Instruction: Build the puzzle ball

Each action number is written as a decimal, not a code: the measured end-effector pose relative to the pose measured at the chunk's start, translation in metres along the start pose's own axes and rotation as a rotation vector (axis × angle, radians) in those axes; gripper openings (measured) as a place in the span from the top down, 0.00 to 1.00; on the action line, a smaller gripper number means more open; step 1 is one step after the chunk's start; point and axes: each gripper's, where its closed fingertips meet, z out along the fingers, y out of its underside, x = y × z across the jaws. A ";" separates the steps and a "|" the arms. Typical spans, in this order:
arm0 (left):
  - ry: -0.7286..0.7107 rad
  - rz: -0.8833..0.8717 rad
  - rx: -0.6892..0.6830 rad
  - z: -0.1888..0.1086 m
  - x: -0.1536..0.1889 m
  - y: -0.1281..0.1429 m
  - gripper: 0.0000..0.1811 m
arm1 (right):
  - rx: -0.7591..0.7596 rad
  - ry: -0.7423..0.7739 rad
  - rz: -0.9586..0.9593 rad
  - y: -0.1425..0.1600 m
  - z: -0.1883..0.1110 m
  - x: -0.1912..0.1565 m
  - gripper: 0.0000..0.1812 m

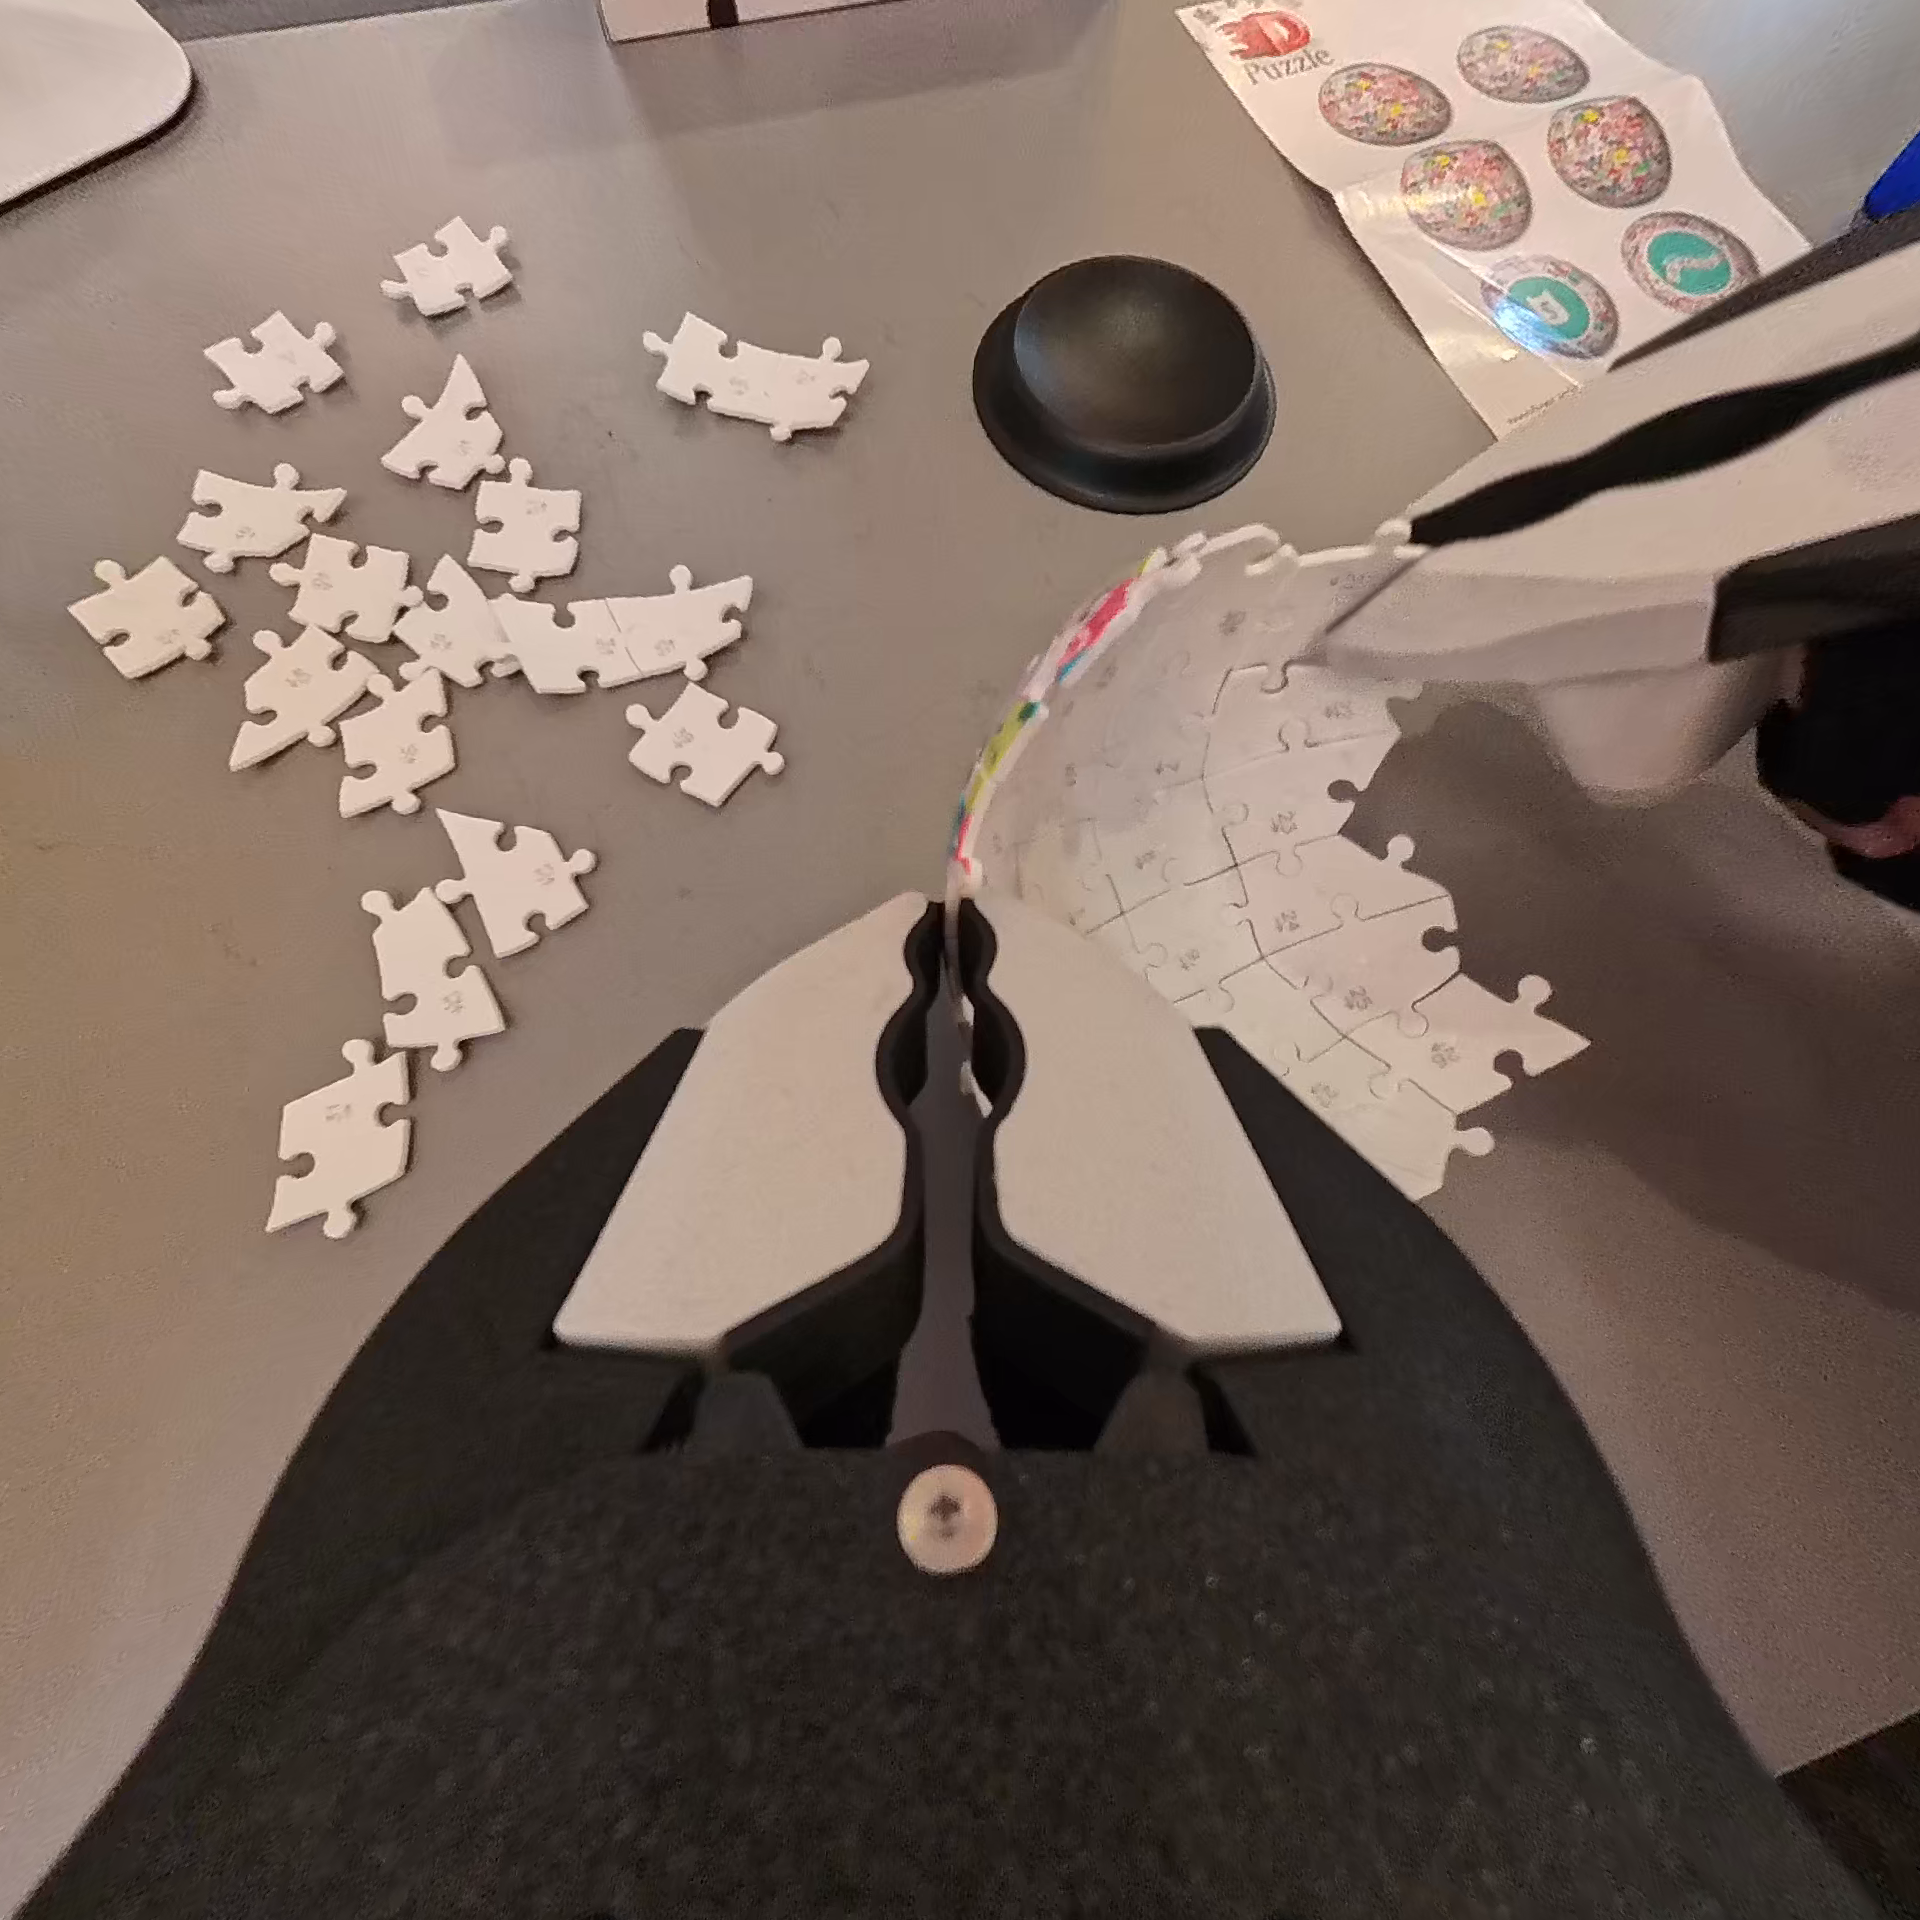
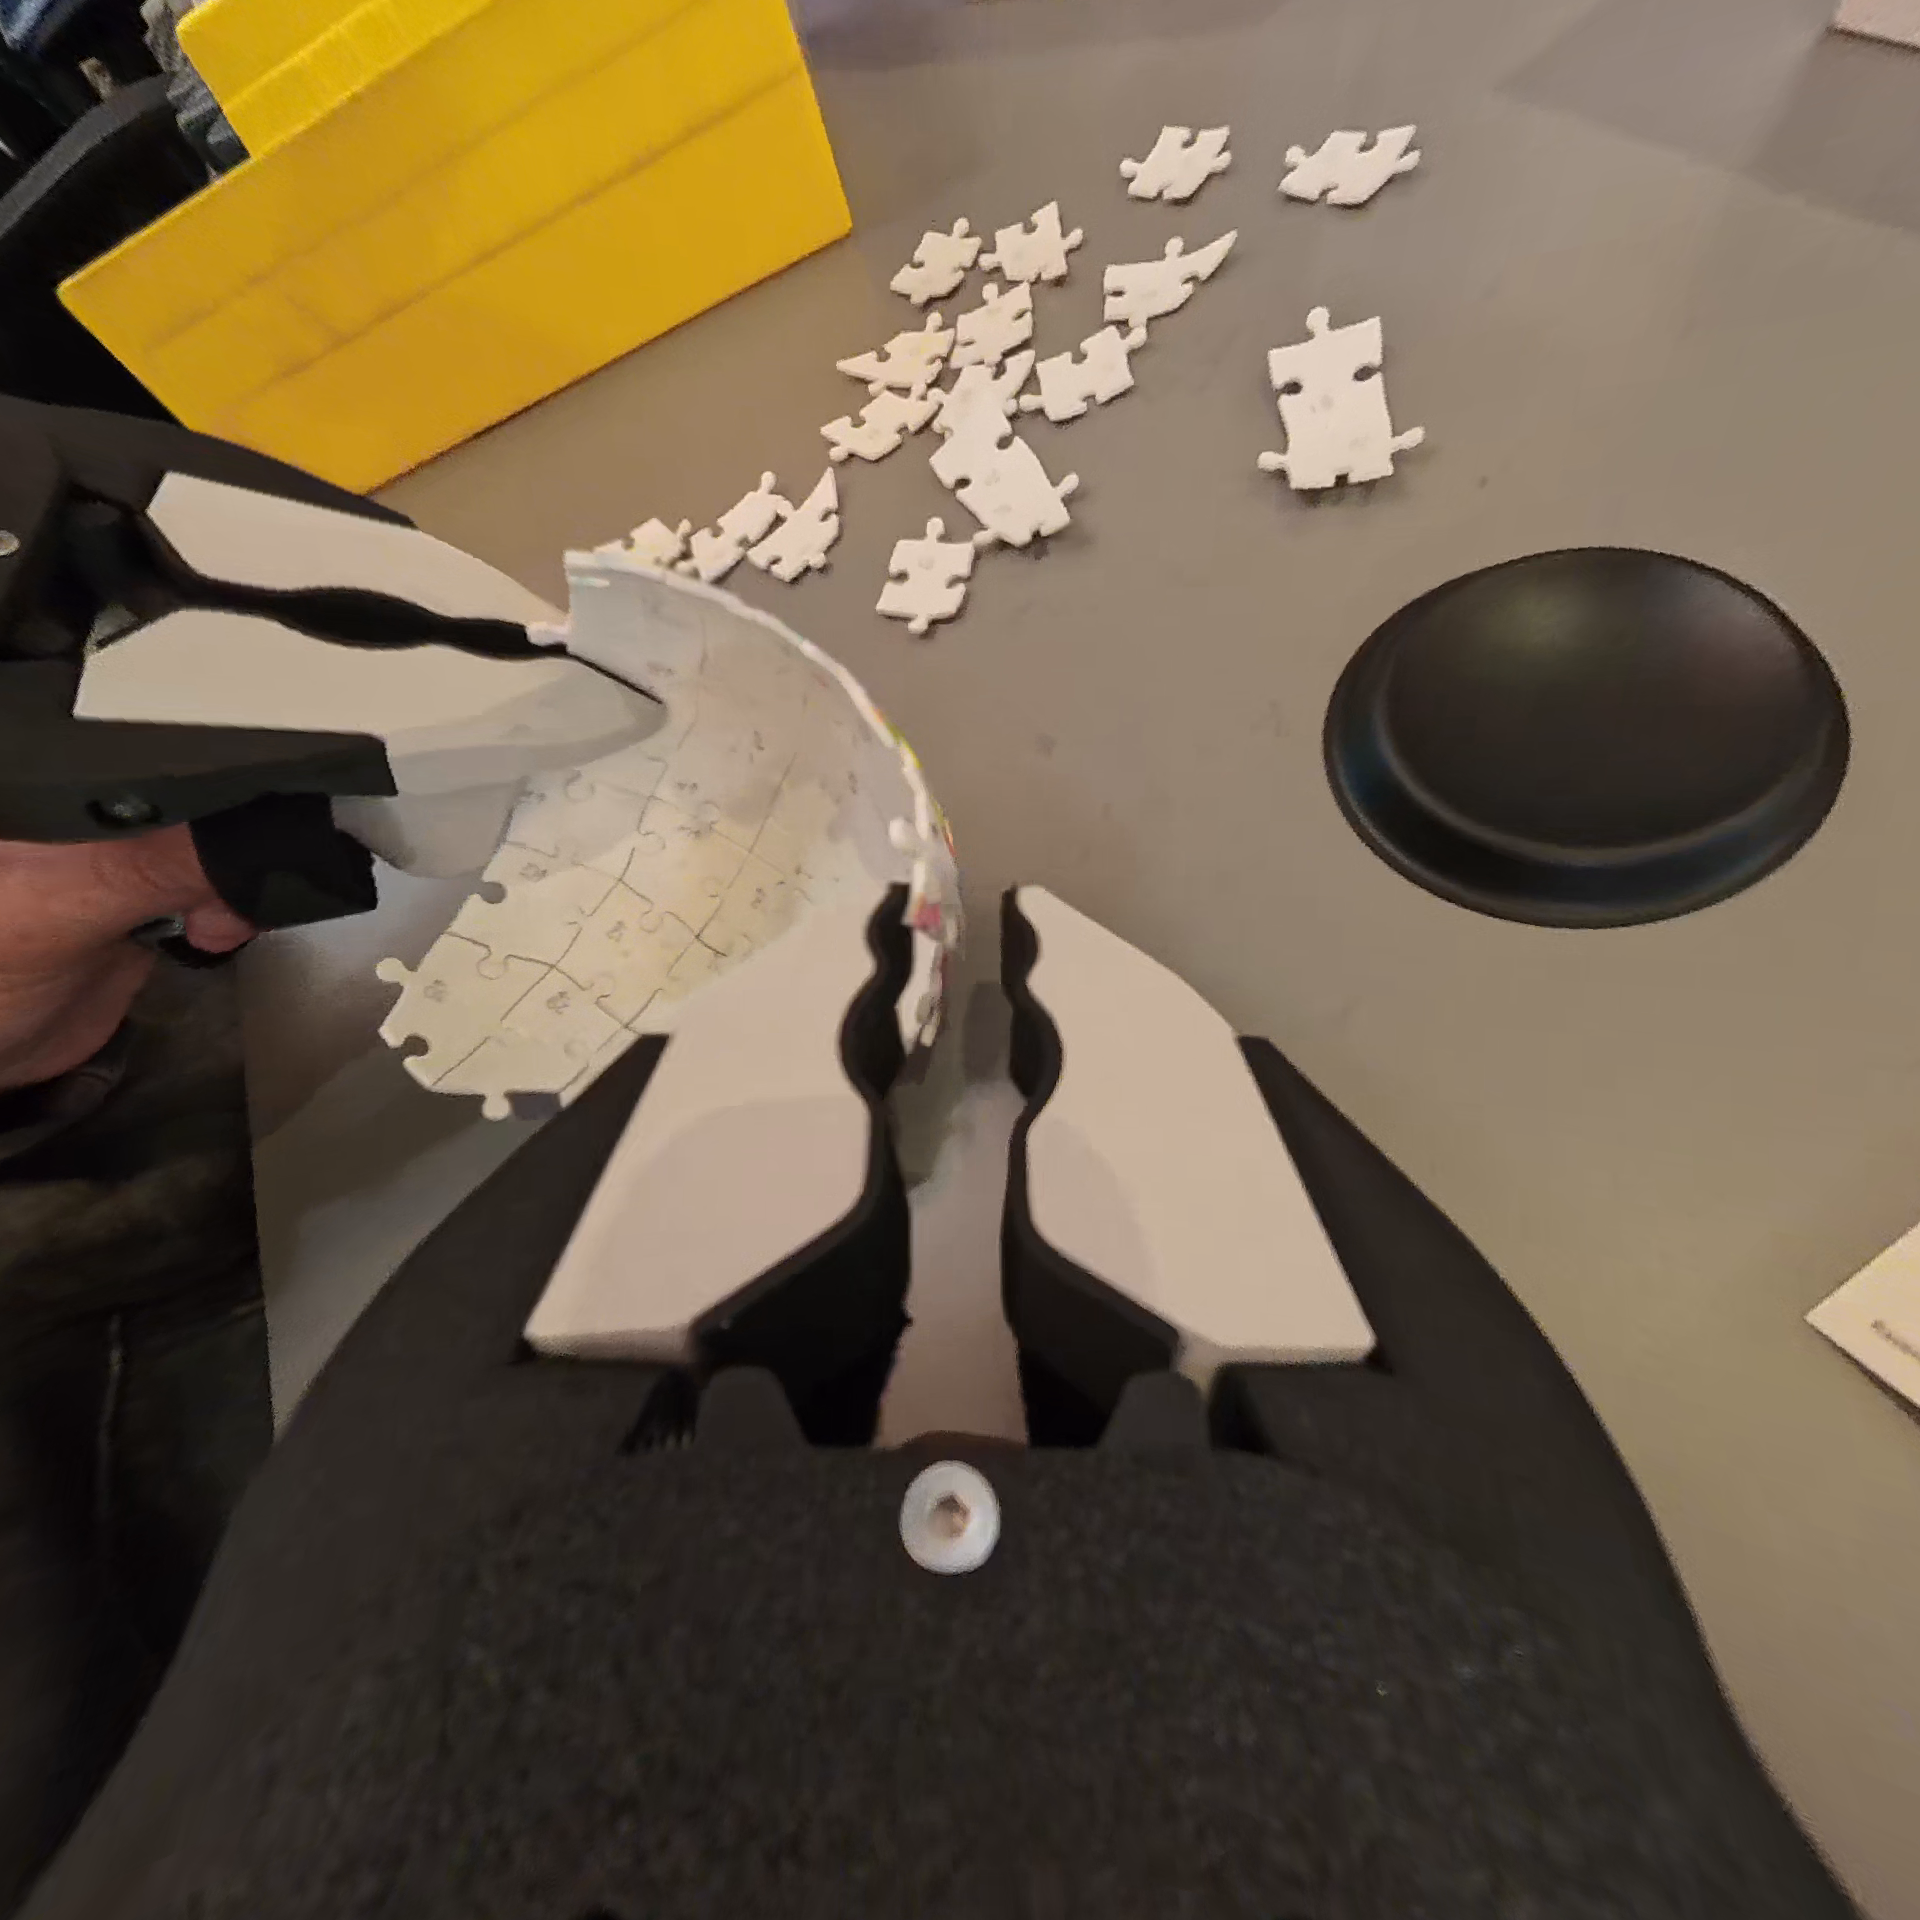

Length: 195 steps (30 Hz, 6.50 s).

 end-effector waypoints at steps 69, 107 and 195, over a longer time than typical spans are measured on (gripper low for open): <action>-0.034 0.030 -0.001 -0.002 -0.003 -0.002 0.99 | -0.110 0.137 -0.212 0.006 0.021 -0.002 0.97; 0.172 -0.149 -0.029 0.000 -0.004 0.016 0.92 | 0.191 0.147 -0.102 0.063 -0.081 -0.052 0.88; 0.102 0.049 0.249 -0.154 -0.010 0.110 0.63 | 0.136 0.156 -0.330 0.063 -0.016 -0.114 0.68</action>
